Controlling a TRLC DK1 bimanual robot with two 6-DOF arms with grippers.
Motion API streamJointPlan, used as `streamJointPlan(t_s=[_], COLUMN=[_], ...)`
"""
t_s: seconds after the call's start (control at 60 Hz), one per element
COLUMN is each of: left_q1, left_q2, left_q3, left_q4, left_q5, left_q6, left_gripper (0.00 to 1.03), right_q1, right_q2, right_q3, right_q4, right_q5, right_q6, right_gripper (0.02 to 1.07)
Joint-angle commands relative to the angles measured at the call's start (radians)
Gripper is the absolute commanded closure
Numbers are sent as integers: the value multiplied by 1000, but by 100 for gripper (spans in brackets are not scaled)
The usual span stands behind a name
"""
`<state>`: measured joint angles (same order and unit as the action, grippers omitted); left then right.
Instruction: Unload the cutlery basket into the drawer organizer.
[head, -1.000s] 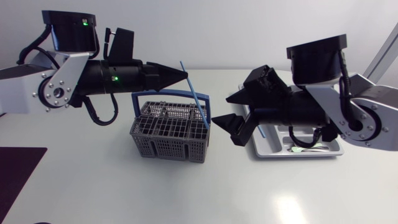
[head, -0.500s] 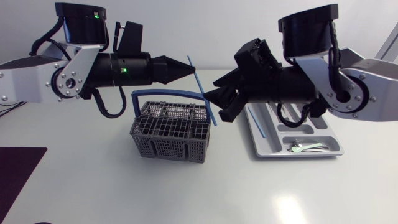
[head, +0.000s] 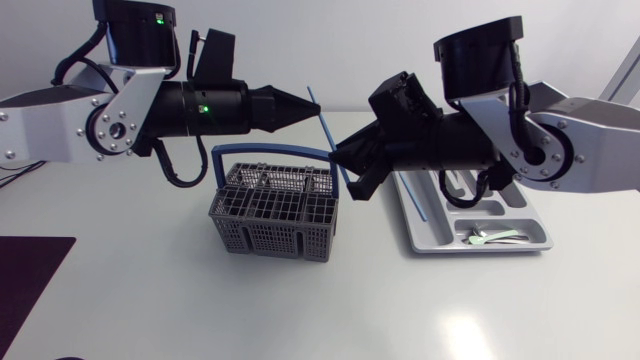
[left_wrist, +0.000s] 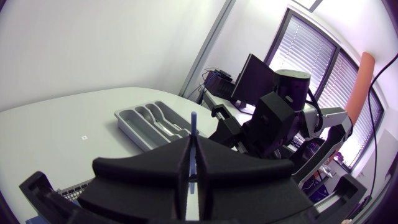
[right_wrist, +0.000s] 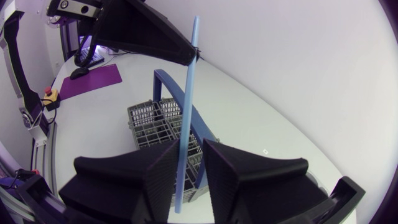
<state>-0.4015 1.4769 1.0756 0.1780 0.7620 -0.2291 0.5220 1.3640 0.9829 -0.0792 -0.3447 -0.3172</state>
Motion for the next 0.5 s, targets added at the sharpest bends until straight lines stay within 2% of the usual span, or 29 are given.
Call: streamJointPlan(t_s=[0.0, 0.083, 0.267, 0.333, 0.4, 0.483], left_q1=[-10, -10, -8, -8, -7, 0], left_q2=[22, 22, 14, 13, 6, -7], left_q3=[37, 35, 38, 44, 53, 72], left_q4=[5, 5, 3, 5, 6, 6], left_q5=[14, 14, 14, 14, 14, 14], left_q6=[-29, -29, -30, -36, -44, -59], left_gripper=[100, 100, 98, 85, 65, 28], right_q1=[6, 6, 3, 4, 7, 7], right_q2=[17, 12, 3, -5, -13, -23], right_q3=[17, 13, 17, 14, 8, 0], right_q4=[-8, -10, -37, -47, -60, -68], right_q5=[1, -5, -30, -34, -36, -36], right_q6=[26, 24, 20, 18, 13, 10], right_gripper=[86, 93, 98, 98, 98, 98])
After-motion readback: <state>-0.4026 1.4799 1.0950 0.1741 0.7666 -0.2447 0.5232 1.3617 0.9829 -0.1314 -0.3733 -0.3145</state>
